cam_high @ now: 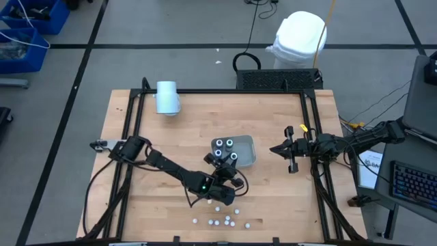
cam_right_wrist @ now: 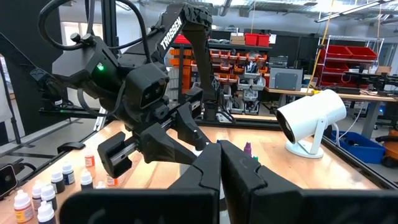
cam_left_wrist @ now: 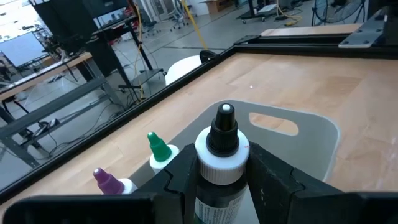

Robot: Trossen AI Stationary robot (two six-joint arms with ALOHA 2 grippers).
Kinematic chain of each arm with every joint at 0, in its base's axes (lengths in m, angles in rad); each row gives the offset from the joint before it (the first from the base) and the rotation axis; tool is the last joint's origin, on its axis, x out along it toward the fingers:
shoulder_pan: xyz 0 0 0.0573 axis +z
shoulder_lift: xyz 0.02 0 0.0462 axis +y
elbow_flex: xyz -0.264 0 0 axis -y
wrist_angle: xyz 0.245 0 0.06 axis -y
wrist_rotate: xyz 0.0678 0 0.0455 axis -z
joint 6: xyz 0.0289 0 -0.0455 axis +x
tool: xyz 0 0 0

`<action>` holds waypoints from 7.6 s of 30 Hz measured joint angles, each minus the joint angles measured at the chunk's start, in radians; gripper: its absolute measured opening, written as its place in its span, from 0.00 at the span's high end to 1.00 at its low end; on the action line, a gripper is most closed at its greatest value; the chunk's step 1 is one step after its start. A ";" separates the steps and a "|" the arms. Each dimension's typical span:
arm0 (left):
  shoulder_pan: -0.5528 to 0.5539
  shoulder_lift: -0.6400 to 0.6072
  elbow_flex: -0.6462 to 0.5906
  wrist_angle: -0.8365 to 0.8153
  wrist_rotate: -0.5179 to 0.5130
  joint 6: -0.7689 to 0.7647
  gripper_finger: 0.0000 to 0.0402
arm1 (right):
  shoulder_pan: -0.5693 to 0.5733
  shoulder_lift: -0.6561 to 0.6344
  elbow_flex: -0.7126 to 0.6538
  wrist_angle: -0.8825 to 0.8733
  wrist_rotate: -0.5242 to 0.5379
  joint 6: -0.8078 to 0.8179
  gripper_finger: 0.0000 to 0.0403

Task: Pick & Place food coloring
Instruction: Put the large black food coloring bottle into the gray bin

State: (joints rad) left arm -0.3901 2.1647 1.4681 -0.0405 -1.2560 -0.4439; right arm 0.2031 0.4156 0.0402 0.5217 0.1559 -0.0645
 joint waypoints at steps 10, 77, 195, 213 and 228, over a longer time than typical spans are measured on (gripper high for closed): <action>0.000 0.009 -0.006 -0.069 0.036 -0.103 0.71 | 0.000 0.000 0.000 0.000 0.000 0.000 1.00; 0.007 0.014 -0.089 0.036 0.159 -0.093 0.29 | 0.000 0.000 0.000 -0.027 -0.003 0.019 1.00; -0.367 -0.496 -0.087 -0.579 -0.209 0.036 0.29 | 0.001 0.055 0.000 -0.105 0.005 -0.053 1.00; -0.309 -0.627 -0.333 -0.979 0.044 -0.461 0.29 | 0.001 0.076 0.000 -0.015 0.000 -0.045 1.00; -0.123 -0.726 -0.539 0.211 0.848 0.832 0.30 | 0.002 0.076 0.000 -0.002 -0.006 -0.052 1.00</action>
State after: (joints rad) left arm -0.5127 1.4389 0.9291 0.1708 -0.4085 0.3885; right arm 0.2047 0.4915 0.0402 0.5198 0.1499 -0.1169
